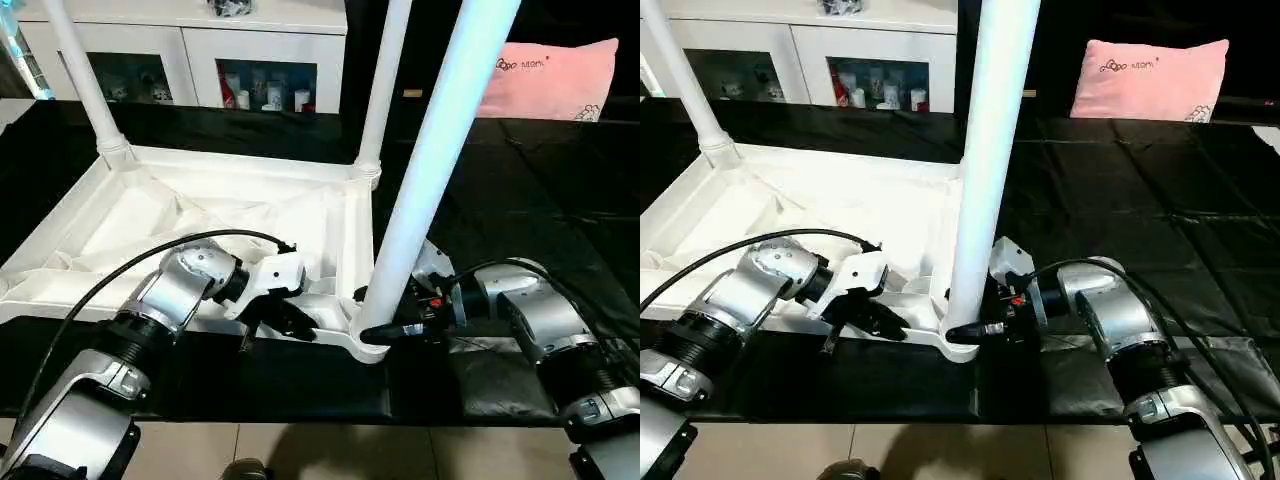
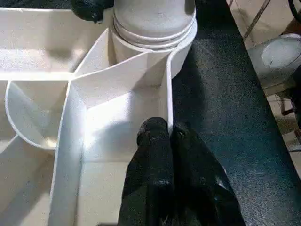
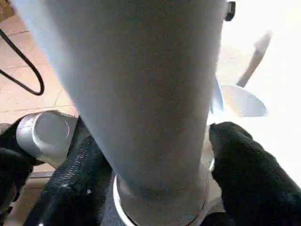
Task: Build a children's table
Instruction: Rotate leg to tighten
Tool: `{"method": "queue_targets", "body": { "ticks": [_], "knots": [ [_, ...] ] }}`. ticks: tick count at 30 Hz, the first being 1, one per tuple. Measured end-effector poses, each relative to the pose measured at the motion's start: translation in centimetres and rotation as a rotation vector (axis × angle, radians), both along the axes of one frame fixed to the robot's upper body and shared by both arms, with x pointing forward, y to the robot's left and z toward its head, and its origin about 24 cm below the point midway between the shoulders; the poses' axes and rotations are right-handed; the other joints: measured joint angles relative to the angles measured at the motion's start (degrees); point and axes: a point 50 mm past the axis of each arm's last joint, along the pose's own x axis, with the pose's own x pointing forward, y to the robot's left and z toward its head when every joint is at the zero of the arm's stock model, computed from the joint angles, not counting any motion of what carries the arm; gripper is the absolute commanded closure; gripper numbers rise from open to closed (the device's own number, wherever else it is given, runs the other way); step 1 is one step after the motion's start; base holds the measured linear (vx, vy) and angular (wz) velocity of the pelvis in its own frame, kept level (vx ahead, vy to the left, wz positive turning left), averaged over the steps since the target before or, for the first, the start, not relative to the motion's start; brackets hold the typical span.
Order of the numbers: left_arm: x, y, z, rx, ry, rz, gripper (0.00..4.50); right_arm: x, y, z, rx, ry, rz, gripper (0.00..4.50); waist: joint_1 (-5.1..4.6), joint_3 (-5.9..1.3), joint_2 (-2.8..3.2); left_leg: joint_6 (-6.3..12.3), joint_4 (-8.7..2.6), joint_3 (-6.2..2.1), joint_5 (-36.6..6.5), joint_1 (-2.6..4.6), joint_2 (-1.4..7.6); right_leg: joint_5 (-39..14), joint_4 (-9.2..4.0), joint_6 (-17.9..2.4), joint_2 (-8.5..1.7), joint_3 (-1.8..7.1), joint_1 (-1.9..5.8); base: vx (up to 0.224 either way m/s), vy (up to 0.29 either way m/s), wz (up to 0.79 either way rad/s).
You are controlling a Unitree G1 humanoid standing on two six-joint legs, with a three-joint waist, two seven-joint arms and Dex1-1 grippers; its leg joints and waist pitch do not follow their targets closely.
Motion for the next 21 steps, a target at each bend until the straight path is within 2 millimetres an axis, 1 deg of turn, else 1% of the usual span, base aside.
{"method": "queue_targets", "body": {
  "ticks": [1,2,5,7,8,11,15,18,20,21],
  "knots": [
    [0.0,0.0,0.0,0.0,0.0,0.0,4.5,-0.2,0.0,0.0,0.002,0.001,0.007,1.61,0.0,0.0,0.0,0.0,0.0,0.0,0.0,0.0,0.0,0.0,0.0,0.0,0.0,0.0,0.0,0.0,0.0,0.0],
    [0.0,0.0,0.0,0.0,0.0,0.0,4.5,-0.3,0.1,-0.1,0.005,0.002,0.012,1.82,-0.01,0.0,0.0,0.0,0.0,0.0,0.0,0.0,0.0,0.0,0.0,0.0,0.0,0.0,0.0,0.0,0.0,0.0],
    [0.0,0.0,0.0,0.002,0.004,-0.006,4.5,-0.3,0.1,-0.1,0.005,0.004,0.013,1.94,-0.01,0.0,0.0,0.0,0.01,-0.01,0.0,0.0,0.0,0.0,0.0,0.0,0.0,-0.01,0.0,0.0,0.0,0.0],
    [0.0,0.0,0.0,0.002,0.005,-0.007,4.5,-0.4,0.1,-0.1,0.006,0.003,0.016,2.14,-0.02,0.0,0.0,0.0,0.02,-0.01,0.0,0.01,0.0,0.0,0.01,0.0,0.0,-0.01,0.0,0.0,0.0,0.0],
    [0.0,0.0,0.0,0.002,0.006,-0.007,4.5,-0.4,0.2,-0.1,0.007,0.002,0.016,2.14,-0.03,0.0,0.0,0.0,0.02,-0.01,0.0,0.01,0.0,0.0,0.01,0.0,0.0,-0.01,0.0,0.0,0.0,0.0],
    [0.0,0.2,0.0,0.001,0.009,-0.001,4.5,-0.4,0.3,-0.1,0.011,-0.005,0.011,2.33,-0.15,-0.01,0.0,-0.01,0.02,-0.01,0.0,0.04,0.01,0.0,0.04,0.0,0.0,-0.01,0.01,0.0,0.0,0.0],
    [0.0,0.3,0.0,0.0,0.018,0.021,4.5,-0.5,0.8,-0.2,0.024,-0.006,-0.015,2.41,-0.27,-0.03,0.02,-0.03,0.03,-0.01,0.0,0.11,0.04,-0.1,0.1,0.2,0.01,-0.01,0.03,0.0,0.0,0.0],
    [0.3,0.6,-0.1,0.005,0.027,0.091,4.5,-0.4,1.3,-0.6,0.047,-0.008,-0.103,2.43,-0.52,-0.04,0.03,-0.08,0.04,0.01,0.1,0.32,0.05,-0.1,0.12,0.2,0.01,0.01,0.15,0.0,0.0,0.0],
    [0.9,0.9,-0.1,0.003,0.017,0.204,4.5,0.3,1.9,-0.9,0.062,-0.016,-0.237,2.43,-0.98,-0.04,0.05,-0.16,0.03,0.02,0.1,0.53,0.05,-0.2,0.13,0.3,0.01,0.02,0.26,0.0,0.0,0.0],
    [1.1,1.0,-0.2,0.0,0.011,0.249,4.5,0.5,2.1,-1.0,0.065,-0.022,-0.291,2.43,-1.39,-0.05,0.06,-0.18,0.03,0.02,0.1,0.56,0.05,-0.2,0.12,0.3,0.01,0.01,0.27,0.0,0.0,0.0]
  ]
}}
